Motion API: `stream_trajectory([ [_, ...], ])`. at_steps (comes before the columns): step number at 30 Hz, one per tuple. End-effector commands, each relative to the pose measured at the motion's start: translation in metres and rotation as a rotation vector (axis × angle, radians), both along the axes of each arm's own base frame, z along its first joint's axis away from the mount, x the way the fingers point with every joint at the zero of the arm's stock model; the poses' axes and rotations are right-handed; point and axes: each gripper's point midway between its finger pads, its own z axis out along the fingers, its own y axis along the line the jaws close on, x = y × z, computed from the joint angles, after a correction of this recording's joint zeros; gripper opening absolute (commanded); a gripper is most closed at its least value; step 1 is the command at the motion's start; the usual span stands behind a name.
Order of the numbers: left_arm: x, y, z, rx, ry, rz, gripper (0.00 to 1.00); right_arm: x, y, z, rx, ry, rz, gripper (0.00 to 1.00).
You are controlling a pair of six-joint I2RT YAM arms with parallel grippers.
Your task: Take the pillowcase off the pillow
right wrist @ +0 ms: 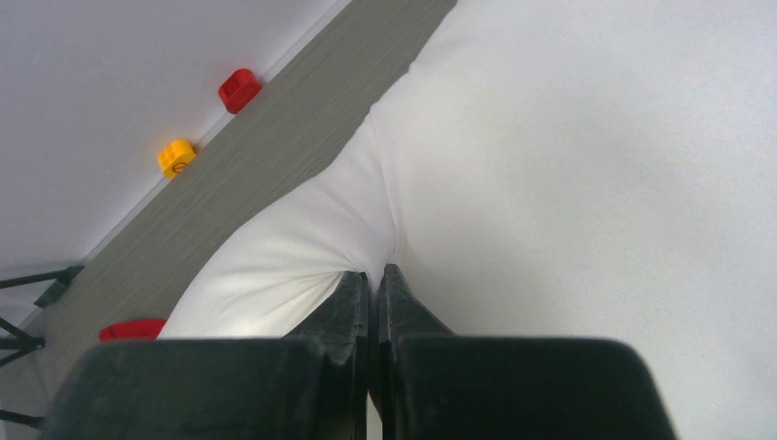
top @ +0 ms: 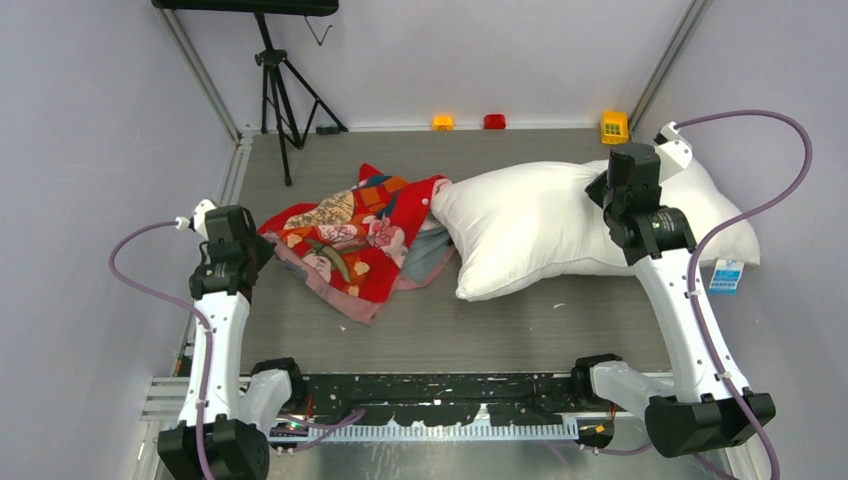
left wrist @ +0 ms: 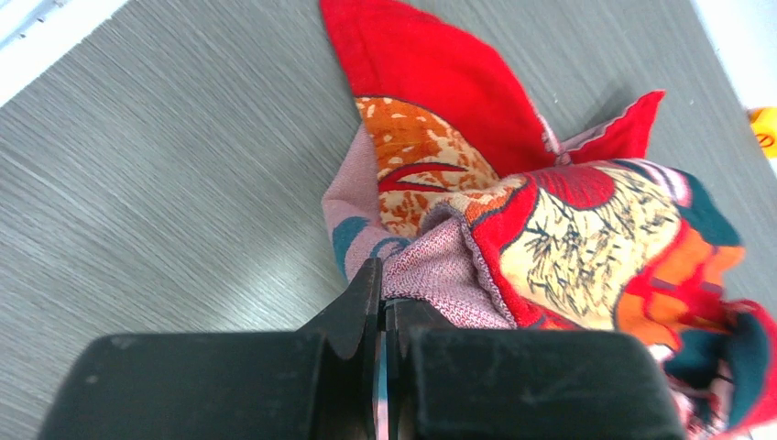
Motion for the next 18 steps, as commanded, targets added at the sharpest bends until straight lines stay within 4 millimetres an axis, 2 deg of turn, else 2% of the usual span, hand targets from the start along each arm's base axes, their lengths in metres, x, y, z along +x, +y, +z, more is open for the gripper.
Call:
stream_trajectory([
  [1, 0.009, 0.016, 0.049, 0.039, -0.152, 0.080, 0.00, 0.026, -0.005, 0.112, 0.131, -0.437, -0.082, 0.00],
  [5, 0.020, 0.014, 0.062, 0.014, -0.195, 0.087, 0.00, 0.059, 0.018, 0.127, 0.229, -0.478, 0.000, 0.00],
  [7, 0.008, 0.034, 0.070, 0.054, -0.170, 0.215, 0.00, 0.071, 0.021, 0.140, 0.239, -0.493, 0.008, 0.00],
  [9, -0.016, 0.064, 0.080, 0.149, -0.119, 0.393, 0.00, 0.081, 0.020, 0.154, 0.233, -0.514, 0.000, 0.00],
  [10, -0.022, 0.071, 0.088, 0.179, -0.121, 0.436, 0.00, 0.086, 0.021, 0.160, 0.232, -0.524, 0.002, 0.00],
  [12, -0.023, 0.076, 0.101, 0.212, -0.146, 0.442, 0.00, 0.098, 0.028, 0.167, 0.242, -0.528, 0.037, 0.00],
  [13, -0.016, 0.073, 0.104, 0.205, -0.170, 0.412, 0.00, 0.104, 0.036, 0.169, 0.250, -0.525, 0.075, 0.00],
  [15, 0.006, 0.058, 0.102, 0.161, -0.212, 0.307, 0.00, 0.122, 0.057, 0.160, 0.273, -0.482, 0.175, 0.00],
  [17, 0.049, 0.021, 0.095, 0.115, -0.286, 0.016, 0.00, 0.138, 0.088, 0.146, 0.294, -0.413, 0.340, 0.00],
  [18, 0.068, -0.004, 0.096, 0.075, -0.326, -0.140, 0.08, 0.143, 0.103, 0.139, 0.311, -0.374, 0.417, 0.01],
])
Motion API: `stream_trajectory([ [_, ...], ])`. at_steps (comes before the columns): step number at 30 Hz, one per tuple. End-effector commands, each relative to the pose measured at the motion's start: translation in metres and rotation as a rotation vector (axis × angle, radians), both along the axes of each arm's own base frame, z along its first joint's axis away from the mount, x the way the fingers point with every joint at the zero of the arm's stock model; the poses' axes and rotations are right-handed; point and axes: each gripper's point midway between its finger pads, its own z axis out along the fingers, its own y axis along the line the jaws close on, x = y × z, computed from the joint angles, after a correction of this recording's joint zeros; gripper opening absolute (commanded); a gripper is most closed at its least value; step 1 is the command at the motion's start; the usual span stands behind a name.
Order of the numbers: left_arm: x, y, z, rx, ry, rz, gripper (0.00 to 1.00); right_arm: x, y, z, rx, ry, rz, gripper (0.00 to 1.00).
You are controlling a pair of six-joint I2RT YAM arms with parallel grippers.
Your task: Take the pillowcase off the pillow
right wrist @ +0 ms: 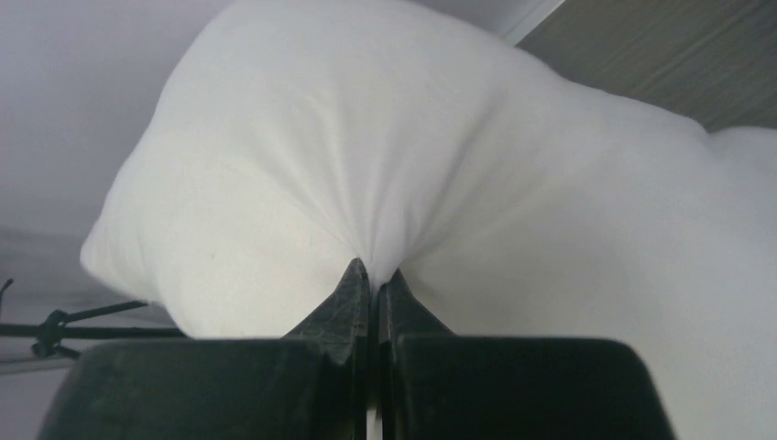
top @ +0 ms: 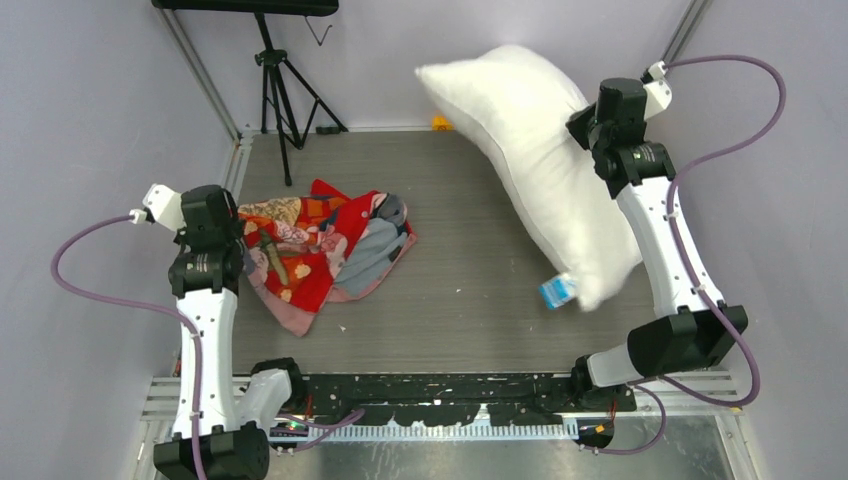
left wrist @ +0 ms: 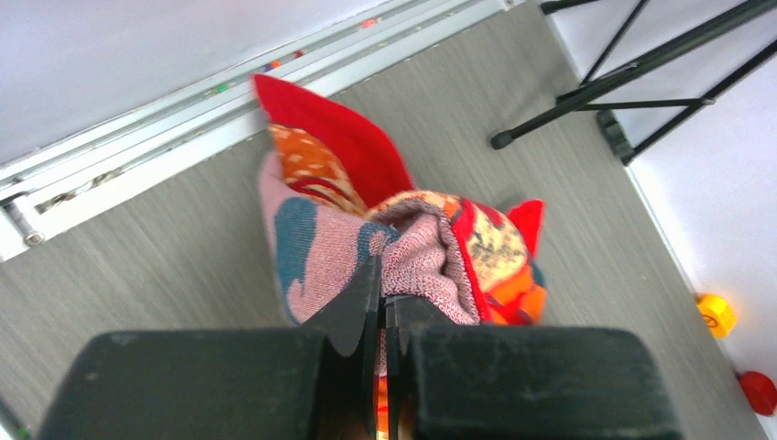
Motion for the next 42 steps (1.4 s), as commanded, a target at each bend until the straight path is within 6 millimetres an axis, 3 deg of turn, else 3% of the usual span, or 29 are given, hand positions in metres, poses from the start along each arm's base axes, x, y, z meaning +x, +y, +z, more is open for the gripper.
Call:
stream_trajectory([
  [1, 0.076, -0.073, 0.010, -0.044, -0.150, -0.513, 0.24, 0.025, 0.071, 0.077, 0.109, -0.220, 0.376, 0.08],
  [2, 0.083, -0.090, 0.009, -0.061, -0.128, -0.593, 0.54, 0.025, 0.086, 0.071, 0.109, -0.204, 0.471, 0.31],
  [3, 0.087, -0.105, 0.007, -0.053, -0.091, -0.661, 0.72, 0.022, 0.096, 0.067, 0.104, -0.193, 0.544, 0.60],
  [4, 0.088, -0.117, 0.007, -0.013, -0.055, -0.713, 0.82, 0.018, 0.102, 0.058, 0.104, -0.182, 0.582, 0.75],
  [6, 0.087, -0.139, 0.011, 0.096, -0.022, -0.796, 0.92, 0.007, 0.102, 0.060, 0.088, -0.241, 0.586, 0.84],
  [8, 0.083, -0.154, 0.020, 0.133, -0.042, -0.845, 0.97, -0.007, 0.089, 0.071, 0.046, -0.288, 0.533, 0.85],
  [14, 0.060, -0.197, 0.050, 0.114, -0.174, -1.090, 0.98, -0.030, 0.063, 0.060, -0.087, -0.269, 0.443, 0.86],
  [20, 0.048, -0.185, 0.052, 0.190, -0.227, -1.035, 0.99, -0.063, 0.030, 0.036, -0.230, -0.359, 0.318, 0.86],
  [22, 0.048, -0.179, 0.043, 0.196, -0.212, -1.002, 0.99, -0.077, 0.012, 0.024, -0.289, -0.348, 0.240, 0.88],
  [31, 0.081, -0.147, -0.007, 0.215, -0.230, -0.721, 0.98, -0.086, -0.068, -0.084, -0.524, -0.004, -0.096, 0.89],
  [34, 0.087, -0.143, -0.030, 0.247, -0.214, -0.704, 0.97, -0.082, -0.072, -0.107, -0.553, -0.010, -0.102, 0.89],
  [38, 0.096, -0.137, -0.072, 0.274, -0.134, -0.691, 0.97, -0.076, -0.054, -0.146, -0.595, 0.039, 0.052, 0.92],
  [42, 0.101, -0.128, -0.100, 0.363, -0.063, -0.699, 1.00, -0.083, -0.047, -0.173, -0.621, 0.017, 0.116, 0.93],
])
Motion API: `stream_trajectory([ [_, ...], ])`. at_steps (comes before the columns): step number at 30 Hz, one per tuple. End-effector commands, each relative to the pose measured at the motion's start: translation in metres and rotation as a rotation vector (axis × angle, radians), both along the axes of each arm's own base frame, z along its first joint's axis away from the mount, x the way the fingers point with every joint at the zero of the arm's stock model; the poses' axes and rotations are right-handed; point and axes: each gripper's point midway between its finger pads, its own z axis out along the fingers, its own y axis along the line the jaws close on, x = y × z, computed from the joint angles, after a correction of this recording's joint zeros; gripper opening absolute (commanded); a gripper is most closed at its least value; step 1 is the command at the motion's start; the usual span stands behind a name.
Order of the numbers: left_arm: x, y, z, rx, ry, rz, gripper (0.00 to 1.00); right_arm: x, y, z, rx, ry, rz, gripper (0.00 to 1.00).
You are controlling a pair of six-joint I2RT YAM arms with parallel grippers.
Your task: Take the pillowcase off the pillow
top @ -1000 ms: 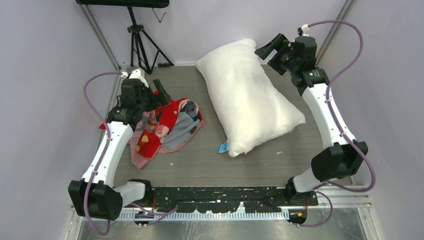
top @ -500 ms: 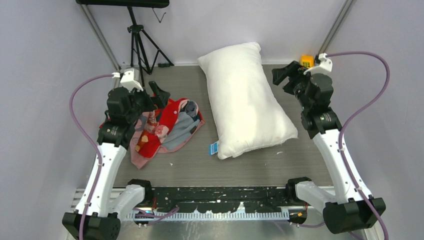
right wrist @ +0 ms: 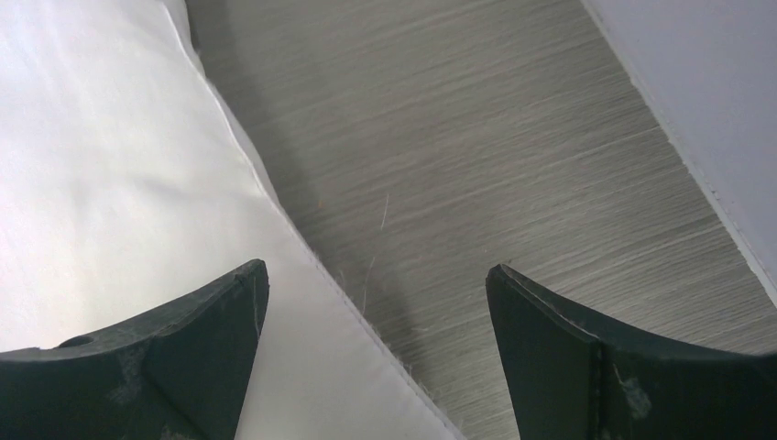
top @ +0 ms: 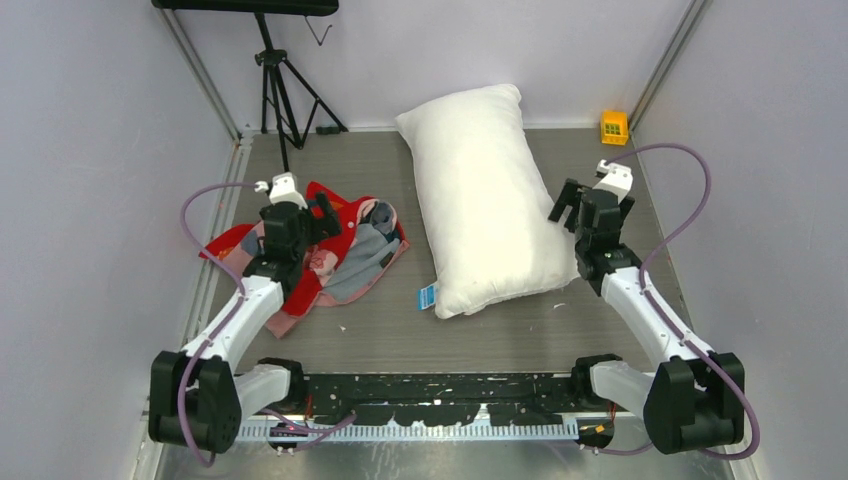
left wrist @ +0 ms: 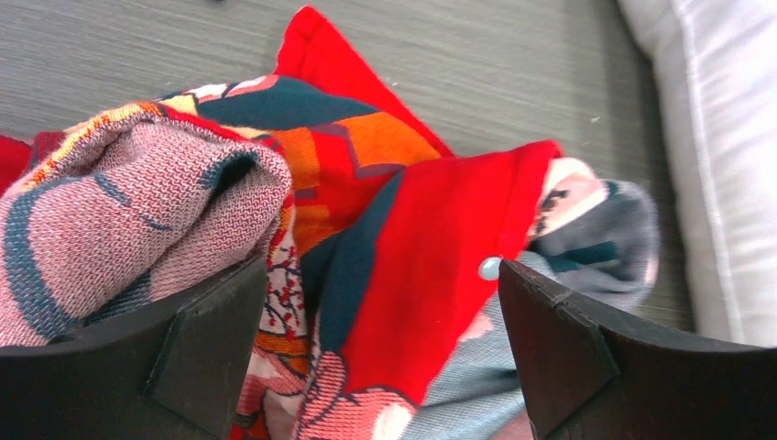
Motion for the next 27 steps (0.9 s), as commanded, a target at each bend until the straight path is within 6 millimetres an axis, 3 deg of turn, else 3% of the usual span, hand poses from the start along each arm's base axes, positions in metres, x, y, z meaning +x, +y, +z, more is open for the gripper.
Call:
stream_trajectory([
  [1, 0.016, 0.015, 0.003, 0.127, -0.087, 0.028, 1.00, 0.005, 0.006, 0.005, -0.040, -0.110, 0.076, 0.93],
  [7, 0.014, 0.040, -0.023, 0.296, -0.056, 0.075, 1.00, 0.009, -0.004, -0.040, -0.073, -0.053, 0.022, 0.92],
  [11, 0.016, 0.045, -0.044, 0.295, -0.061, 0.070, 1.00, 0.019, -0.009, -0.067, -0.066, -0.021, -0.014, 0.92],
  [15, 0.021, 0.048, -0.066, 0.329, -0.048, 0.064, 1.00, 0.023, -0.015, -0.083, -0.079, -0.047, -0.032, 0.91],
  [19, 0.029, 0.050, -0.061, 0.366, -0.102, 0.060, 0.98, 0.030, -0.017, -0.086, -0.101, -0.065, -0.009, 0.92],
  [23, 0.032, 0.054, -0.080, 0.344, -0.161, 0.062, 0.97, 0.029, -0.027, -0.097, -0.060, -0.091, -0.031, 0.92],
  [25, 0.028, 0.052, -0.087, 0.337, -0.108, 0.047, 0.98, 0.030, -0.029, -0.100, -0.046, -0.101, -0.026, 0.91],
  [27, 0.031, 0.052, -0.082, 0.339, -0.136, 0.048, 1.00, 0.025, -0.032, -0.107, -0.038, -0.105, -0.040, 0.90],
])
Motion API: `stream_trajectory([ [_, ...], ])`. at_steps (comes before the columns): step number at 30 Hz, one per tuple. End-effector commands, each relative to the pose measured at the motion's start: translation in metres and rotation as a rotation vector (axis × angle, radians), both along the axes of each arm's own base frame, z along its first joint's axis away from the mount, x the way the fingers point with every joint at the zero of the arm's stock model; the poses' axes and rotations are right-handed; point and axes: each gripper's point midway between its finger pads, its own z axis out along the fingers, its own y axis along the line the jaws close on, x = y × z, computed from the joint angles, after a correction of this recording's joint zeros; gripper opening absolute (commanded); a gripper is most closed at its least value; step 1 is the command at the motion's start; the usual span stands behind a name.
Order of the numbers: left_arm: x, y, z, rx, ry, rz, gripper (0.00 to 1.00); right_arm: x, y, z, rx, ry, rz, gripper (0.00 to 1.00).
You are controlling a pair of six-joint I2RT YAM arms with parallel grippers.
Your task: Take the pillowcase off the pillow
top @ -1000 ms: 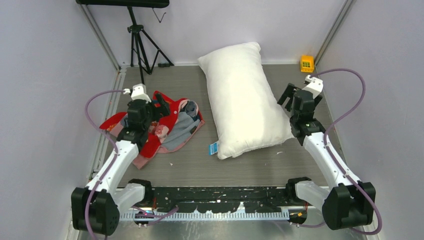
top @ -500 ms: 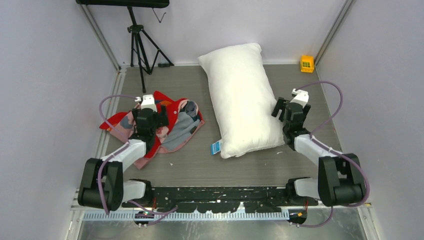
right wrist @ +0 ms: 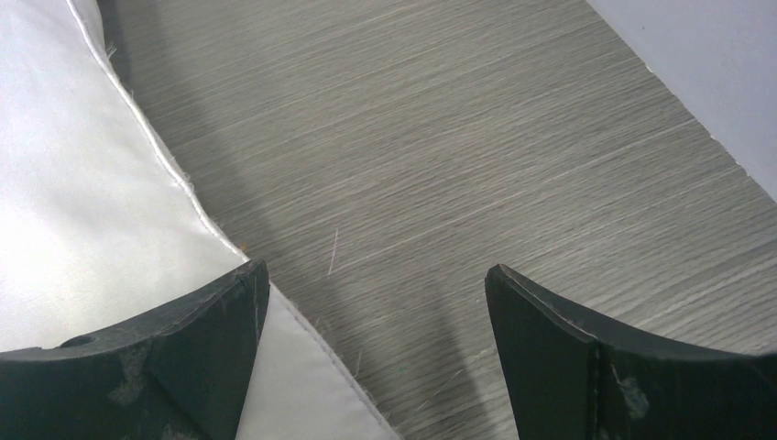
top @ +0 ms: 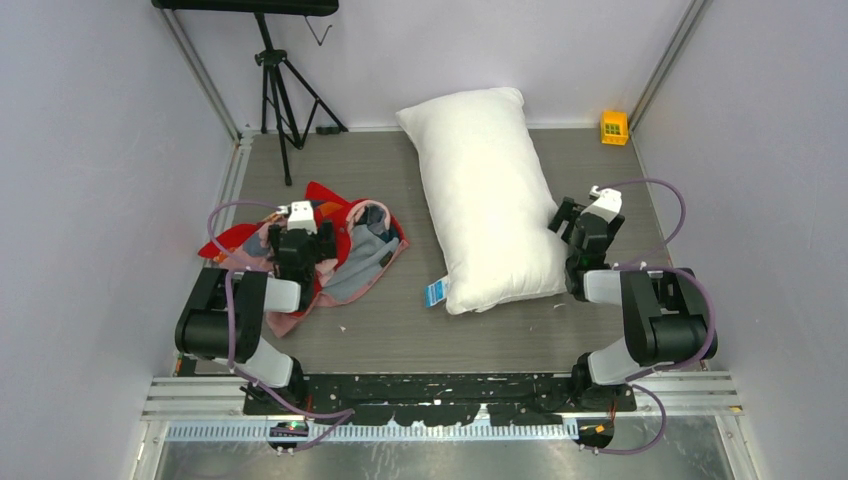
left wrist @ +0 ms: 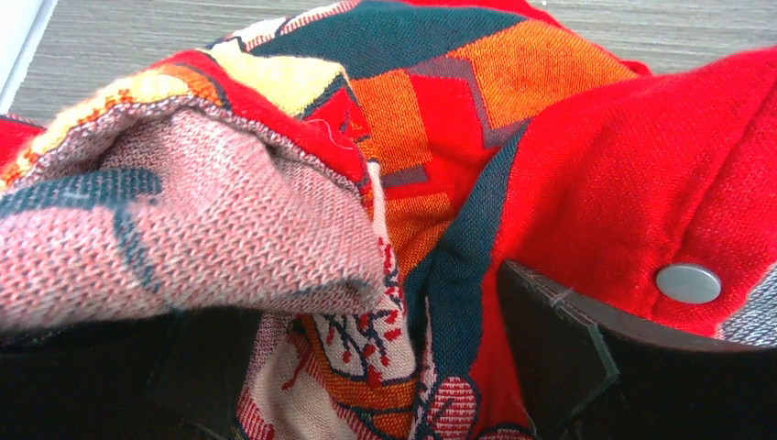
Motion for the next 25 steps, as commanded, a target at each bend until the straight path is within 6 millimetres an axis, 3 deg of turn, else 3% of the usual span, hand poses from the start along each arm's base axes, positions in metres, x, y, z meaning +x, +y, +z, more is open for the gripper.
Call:
stream_trajectory([
  [1, 0.0144, 0.0022, 0.0307, 0.016, -0.149, -0.006, 0.99, -0.0067, -0.0043, -0.0130, 0.001, -0.026, -0.005, 0.90],
  [5, 0.0139, -0.0005, 0.0284, 0.011, -0.129, -0.020, 0.96, -0.0080, -0.0070, -0.0115, 0.005, -0.032, -0.024, 0.87],
  [6, 0.0140, 0.0001, 0.0293, 0.013, -0.138, -0.017, 0.94, -0.0099, -0.0079, -0.0129, 0.005, -0.022, -0.031, 0.92],
  [8, 0.0142, -0.0006, 0.0287, 0.014, -0.132, -0.022, 1.00, -0.0083, -0.0082, -0.0120, 0.003, -0.030, -0.032, 0.93],
  [25, 0.0149, -0.0004, 0.0286, 0.015, -0.128, -0.024, 1.00, -0.0066, -0.0036, -0.0122, 0.002, -0.023, 0.000, 0.95],
])
